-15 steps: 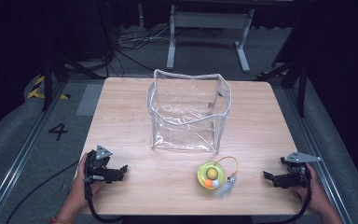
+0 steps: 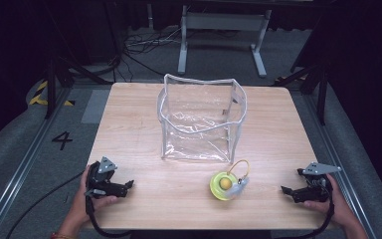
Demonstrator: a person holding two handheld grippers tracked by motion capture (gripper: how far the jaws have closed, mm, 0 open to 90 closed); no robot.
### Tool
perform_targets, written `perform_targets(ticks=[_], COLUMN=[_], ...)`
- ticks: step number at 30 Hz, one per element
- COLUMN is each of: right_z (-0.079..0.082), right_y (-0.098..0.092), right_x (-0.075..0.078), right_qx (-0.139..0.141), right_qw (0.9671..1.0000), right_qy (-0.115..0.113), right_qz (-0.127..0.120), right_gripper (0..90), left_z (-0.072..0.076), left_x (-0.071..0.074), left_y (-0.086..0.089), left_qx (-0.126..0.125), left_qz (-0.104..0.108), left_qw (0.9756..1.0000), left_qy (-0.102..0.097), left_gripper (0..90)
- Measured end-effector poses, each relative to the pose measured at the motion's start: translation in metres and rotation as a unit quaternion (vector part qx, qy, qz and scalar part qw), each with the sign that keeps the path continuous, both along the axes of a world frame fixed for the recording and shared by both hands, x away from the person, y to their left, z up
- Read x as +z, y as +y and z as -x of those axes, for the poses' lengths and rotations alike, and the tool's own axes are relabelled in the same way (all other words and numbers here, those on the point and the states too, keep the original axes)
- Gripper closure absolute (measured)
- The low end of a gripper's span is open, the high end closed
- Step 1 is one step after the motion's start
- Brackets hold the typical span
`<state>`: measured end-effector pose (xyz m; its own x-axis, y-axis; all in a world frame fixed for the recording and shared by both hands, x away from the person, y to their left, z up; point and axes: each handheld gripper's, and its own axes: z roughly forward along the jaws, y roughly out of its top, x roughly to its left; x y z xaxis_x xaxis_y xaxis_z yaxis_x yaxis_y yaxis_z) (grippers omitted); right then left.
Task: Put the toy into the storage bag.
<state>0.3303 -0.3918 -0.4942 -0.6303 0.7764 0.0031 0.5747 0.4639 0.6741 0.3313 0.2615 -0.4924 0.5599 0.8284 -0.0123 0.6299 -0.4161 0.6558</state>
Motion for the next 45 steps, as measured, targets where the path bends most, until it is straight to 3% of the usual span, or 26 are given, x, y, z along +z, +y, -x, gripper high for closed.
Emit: perform_targets(ticks=[4,5,6,7,8,9,11,13,16,17,30,37,41,44,45], right_z=[-0.002,-0.003,-0.003,-0.003,-0.003,-0.003,-0.003,-0.003,-0.004,-0.005,-0.019,-0.026,-0.028,-0.030,-0.030], right_y=[0.002,0.004,0.006,0.007,0.010,0.012,0.020,0.029,0.037,0.046,0.084,0.103,0.116,0.129,0.129], right_x=[0.005,0.007,0.010,0.014,0.017,0.021,0.031,0.040,0.048,0.056,0.103,0.115,0.122,0.128,0.128], right_qx=[0.011,0.014,0.021,0.025,0.031,0.039,0.057,0.069,0.087,0.103,0.154,0.171,0.187,0.206,0.206], right_qw=[0.9998,0.9996,0.9994,0.9992,0.9988,0.9986,0.9977,0.9965,0.9947,0.9927,0.9824,0.9777,0.9744,0.9700,0.9700], right_qy=[0.013,0.016,0.015,0.016,0.016,0.017,0.020,0.018,0.023,0.022,0.023,0.022,0.010,0.005,0.005], right_qz=[0.013,0.018,0.024,0.028,0.033,0.031,0.030,0.042,0.051,0.059,0.103,0.119,0.124,0.130,0.130], right_gripper=[6.1,11.5,22.3,23.1,16.0,14.7,21.1,16.5,20.4,20.3,23.1,23.3,29.0,27.7,27.7], left_z=[0.000,0.000,0.000,0.000,0.000,0.000,0.000,0.000,0.000,0.000,0.000,0.000,0.000,0.000,0.000], left_x=[0.000,0.000,0.000,0.000,0.000,0.000,0.000,0.000,0.000,0.000,0.000,0.000,0.000,0.000,0.000], left_y=[0.000,0.000,0.000,0.000,0.000,0.000,0.000,0.000,0.000,0.000,0.000,0.000,0.000,0.000,0.000], left_qx=[0.000,0.000,0.000,0.000,0.000,0.000,0.000,0.000,0.000,0.000,0.000,0.001,0.001,0.001,0.001], left_qz=[0.000,0.000,0.000,0.000,0.000,0.000,0.000,0.000,0.000,0.000,0.000,0.000,0.000,0.000,0.000], left_qw=[1.0000,1.0000,1.0000,1.0000,1.0000,1.0000,1.0000,1.0000,1.0000,1.0000,1.0000,1.0000,1.0000,1.0000,1.0000], left_qy=[0.000,0.000,0.000,0.000,0.000,0.000,0.000,0.000,0.000,0.000,0.000,0.000,0.000,0.000,0.000], left_gripper=[0.4,0.4,0.4,0.4,0.4,0.4,0.4,0.4,0.4,0.4,0.4,0.4,0.4,0.4,0.4])
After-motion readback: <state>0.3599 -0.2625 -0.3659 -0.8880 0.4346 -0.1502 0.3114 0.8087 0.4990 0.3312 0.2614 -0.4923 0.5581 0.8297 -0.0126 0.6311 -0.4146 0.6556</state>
